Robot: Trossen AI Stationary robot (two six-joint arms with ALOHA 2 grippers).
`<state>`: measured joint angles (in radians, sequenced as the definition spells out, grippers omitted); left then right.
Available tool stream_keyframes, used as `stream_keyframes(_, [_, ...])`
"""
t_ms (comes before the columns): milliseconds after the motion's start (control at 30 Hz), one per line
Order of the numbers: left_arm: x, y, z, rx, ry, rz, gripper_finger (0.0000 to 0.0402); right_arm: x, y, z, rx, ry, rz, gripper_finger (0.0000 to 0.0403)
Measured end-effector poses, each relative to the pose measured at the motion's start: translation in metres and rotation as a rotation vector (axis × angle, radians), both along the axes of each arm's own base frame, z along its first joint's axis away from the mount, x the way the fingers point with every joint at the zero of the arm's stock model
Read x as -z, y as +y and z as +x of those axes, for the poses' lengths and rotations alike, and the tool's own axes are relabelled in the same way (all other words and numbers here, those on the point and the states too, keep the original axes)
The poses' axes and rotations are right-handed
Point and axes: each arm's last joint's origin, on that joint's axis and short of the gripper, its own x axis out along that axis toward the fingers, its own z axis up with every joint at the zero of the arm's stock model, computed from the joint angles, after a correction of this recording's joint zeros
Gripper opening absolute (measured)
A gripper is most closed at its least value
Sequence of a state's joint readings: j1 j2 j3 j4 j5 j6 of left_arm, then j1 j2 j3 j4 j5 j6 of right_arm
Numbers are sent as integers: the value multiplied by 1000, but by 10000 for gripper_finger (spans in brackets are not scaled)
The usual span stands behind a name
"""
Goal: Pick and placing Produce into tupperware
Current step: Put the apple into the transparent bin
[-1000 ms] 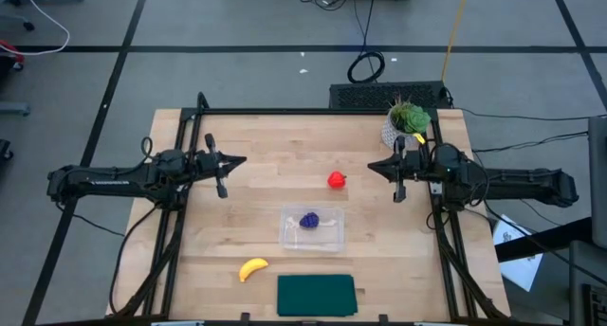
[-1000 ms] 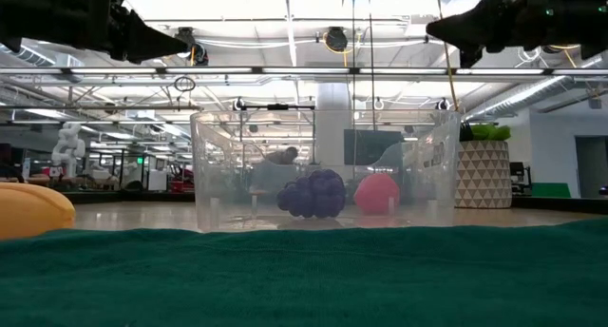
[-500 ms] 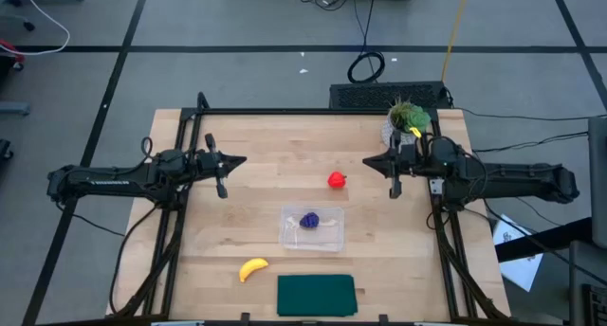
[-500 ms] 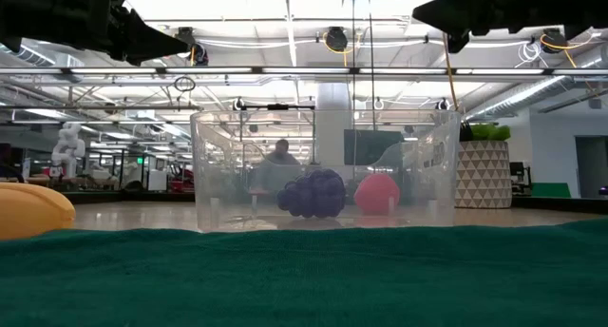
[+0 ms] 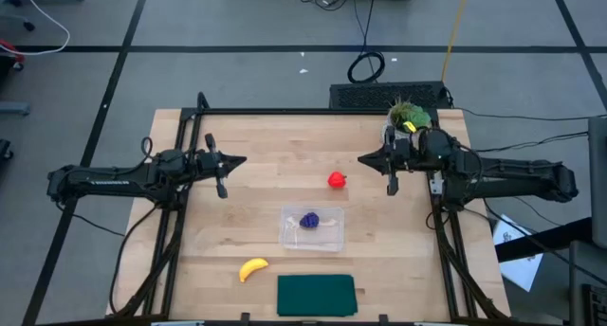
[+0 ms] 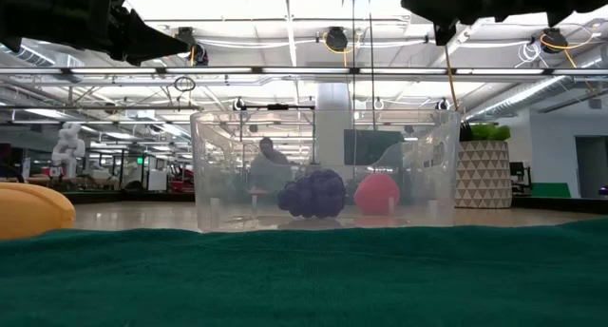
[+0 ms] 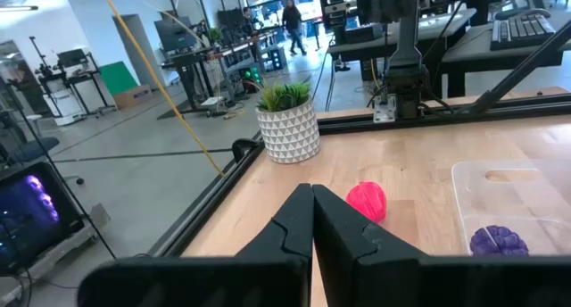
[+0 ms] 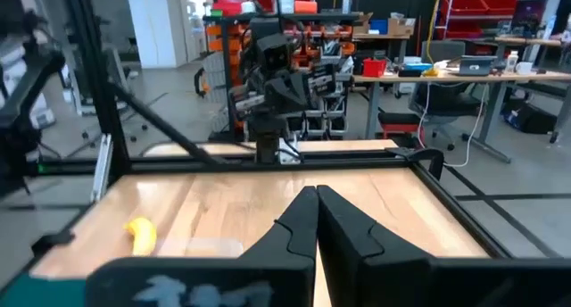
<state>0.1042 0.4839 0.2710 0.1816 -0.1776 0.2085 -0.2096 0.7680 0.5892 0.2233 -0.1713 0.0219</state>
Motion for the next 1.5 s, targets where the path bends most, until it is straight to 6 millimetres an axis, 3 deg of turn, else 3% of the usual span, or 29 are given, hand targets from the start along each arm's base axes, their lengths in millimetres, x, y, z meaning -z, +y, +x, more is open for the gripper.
stream_keyframes(300, [0, 0, 0, 0, 2, 0, 8, -9, -18, 8, 61, 60, 34, 0])
stream_keyframes(900, [1, 0, 0, 0, 7, 0, 8, -17, -44, 42, -51, 177, 124, 0])
stream_keyframes(1500, [1, 0, 0, 0, 6, 0, 8, -43, -77, 69, 16, 263, 72, 0])
